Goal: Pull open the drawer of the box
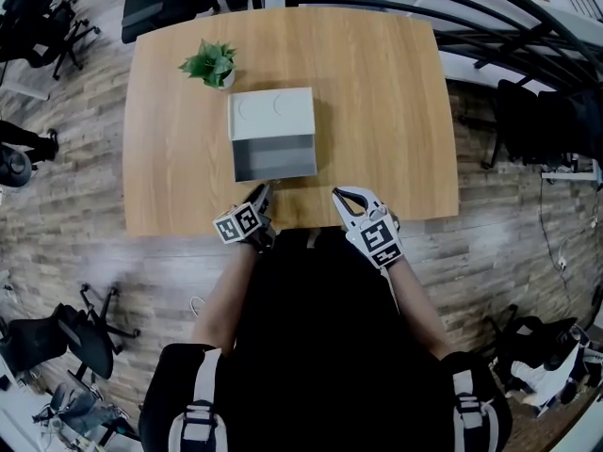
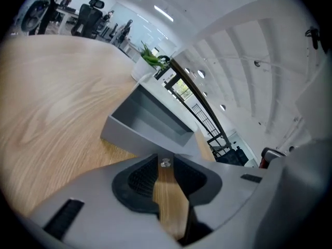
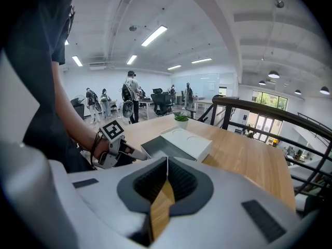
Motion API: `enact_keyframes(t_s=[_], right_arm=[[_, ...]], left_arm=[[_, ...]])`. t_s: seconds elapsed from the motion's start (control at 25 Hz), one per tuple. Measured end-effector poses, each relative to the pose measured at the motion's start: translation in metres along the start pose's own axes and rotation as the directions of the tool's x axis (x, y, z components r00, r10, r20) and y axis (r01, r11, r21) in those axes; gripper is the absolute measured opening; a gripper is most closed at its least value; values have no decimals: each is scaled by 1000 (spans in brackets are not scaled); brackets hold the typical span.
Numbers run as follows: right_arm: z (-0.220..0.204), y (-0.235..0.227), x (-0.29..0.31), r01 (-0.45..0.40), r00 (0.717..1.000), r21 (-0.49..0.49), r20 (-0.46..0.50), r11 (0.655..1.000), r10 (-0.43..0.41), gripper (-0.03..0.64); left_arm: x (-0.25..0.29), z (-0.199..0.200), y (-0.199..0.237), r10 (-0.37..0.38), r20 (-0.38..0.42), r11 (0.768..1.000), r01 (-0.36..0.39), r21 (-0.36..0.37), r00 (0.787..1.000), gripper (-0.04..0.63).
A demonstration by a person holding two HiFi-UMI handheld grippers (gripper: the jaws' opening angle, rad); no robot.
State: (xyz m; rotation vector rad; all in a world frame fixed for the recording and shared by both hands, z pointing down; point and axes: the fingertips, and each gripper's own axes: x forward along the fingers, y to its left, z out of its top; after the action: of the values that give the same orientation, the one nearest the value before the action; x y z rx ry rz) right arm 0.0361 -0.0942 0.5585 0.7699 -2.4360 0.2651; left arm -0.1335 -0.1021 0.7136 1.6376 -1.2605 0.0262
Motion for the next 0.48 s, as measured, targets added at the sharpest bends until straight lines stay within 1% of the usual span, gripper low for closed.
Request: enact_keyframes(t_s=[0.08, 0.12, 0.16, 0.28, 0.36, 0.48], right_arm=[[1, -2, -3, -16, 1000, -12, 5, 1000, 16, 26], [1, -3, -5, -24, 1000, -20, 6, 1000, 24, 26], [2, -4, -6, -32, 999, -28, 8, 999, 32, 26], [5, -9, -12, -56, 998, -51, 20, 997, 57, 26], [7, -11, -16, -71, 997, -61, 30, 996, 73, 26], [10, -15, -18, -97, 994, -70, 40, 993, 99, 26]], left_arm=[[-13, 8, -5, 31, 55, 999, -33, 33, 998, 95], [-19, 11, -10, 35, 84, 998, -39, 50, 996, 77], [-24, 15, -16, 30, 113, 997, -38, 63, 993, 60], [-38, 24, -34, 12, 189, 996, -29, 85, 982, 56], [-47, 28, -47, 12, 226, 993, -38, 109, 974, 49], [-60, 35, -66, 17, 263, 982, -66, 178, 965, 38]])
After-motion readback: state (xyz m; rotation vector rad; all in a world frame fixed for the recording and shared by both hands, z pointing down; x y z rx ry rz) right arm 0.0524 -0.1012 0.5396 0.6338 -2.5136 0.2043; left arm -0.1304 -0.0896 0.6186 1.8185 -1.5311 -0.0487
